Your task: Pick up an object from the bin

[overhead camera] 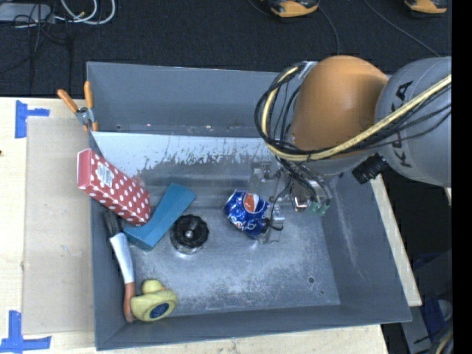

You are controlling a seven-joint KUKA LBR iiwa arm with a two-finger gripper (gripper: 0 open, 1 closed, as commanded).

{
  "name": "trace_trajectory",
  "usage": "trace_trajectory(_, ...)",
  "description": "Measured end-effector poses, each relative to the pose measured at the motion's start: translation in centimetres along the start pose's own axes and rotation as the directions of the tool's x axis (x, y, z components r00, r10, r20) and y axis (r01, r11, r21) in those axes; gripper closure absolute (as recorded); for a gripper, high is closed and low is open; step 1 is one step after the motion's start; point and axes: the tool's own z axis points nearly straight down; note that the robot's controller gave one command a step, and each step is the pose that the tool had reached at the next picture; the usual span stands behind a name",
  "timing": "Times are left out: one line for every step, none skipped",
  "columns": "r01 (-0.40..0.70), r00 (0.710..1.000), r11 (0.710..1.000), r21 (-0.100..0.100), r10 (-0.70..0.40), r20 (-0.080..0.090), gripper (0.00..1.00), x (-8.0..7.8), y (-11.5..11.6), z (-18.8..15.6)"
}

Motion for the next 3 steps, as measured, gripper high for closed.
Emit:
trace_trajectory(-0.119,0.993,0.993,0.0,0.119,-0.001,0.0,-1.5,-1.8,6.1)
trace_trajectory(-0.223,0.975,0.975,-0.001,0.223,0.004,0.0,-3.7,-4.7,14.8)
trace_trajectory(-0.26,0.966,0.966,0.0,0.26,-0.004,0.0,-4.0,-5.2,18.1)
